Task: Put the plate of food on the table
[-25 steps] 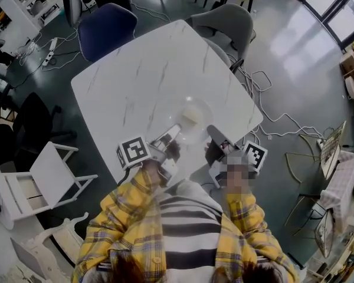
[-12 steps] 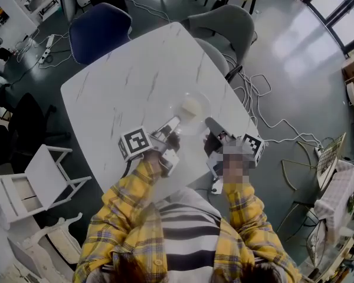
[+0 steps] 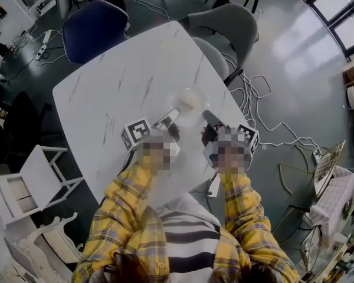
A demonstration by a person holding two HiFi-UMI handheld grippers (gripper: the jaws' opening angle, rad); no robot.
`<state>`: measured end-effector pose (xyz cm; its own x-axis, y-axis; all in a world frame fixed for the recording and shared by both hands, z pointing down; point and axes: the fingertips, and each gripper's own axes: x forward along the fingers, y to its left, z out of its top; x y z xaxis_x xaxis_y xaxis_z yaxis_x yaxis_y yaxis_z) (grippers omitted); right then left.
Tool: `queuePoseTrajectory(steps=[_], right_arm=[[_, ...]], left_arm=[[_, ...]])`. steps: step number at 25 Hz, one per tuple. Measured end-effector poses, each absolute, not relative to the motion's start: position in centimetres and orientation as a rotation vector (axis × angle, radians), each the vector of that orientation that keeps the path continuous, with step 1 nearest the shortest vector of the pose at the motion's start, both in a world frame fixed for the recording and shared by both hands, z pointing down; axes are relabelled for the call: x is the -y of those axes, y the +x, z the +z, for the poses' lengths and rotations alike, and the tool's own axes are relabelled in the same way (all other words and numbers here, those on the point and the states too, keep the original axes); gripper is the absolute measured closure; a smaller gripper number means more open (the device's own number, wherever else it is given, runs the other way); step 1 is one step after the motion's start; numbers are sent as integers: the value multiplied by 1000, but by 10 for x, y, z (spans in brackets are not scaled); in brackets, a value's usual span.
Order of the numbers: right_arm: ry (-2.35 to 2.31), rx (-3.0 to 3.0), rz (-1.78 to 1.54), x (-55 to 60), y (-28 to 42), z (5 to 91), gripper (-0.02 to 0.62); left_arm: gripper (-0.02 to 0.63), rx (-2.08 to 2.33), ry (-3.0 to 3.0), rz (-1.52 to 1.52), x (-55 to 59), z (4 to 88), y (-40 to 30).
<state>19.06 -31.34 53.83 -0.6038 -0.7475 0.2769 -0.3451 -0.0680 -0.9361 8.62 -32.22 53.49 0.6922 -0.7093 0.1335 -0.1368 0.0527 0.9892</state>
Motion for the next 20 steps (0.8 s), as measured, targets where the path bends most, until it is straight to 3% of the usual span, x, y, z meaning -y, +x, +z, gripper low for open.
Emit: queuePoseTrajectory(steps=[20], right_arm=[[-1162, -1857, -1806, 395, 202, 585, 581]], left_arm=[[603, 809, 1364, -521, 397, 583, 97]])
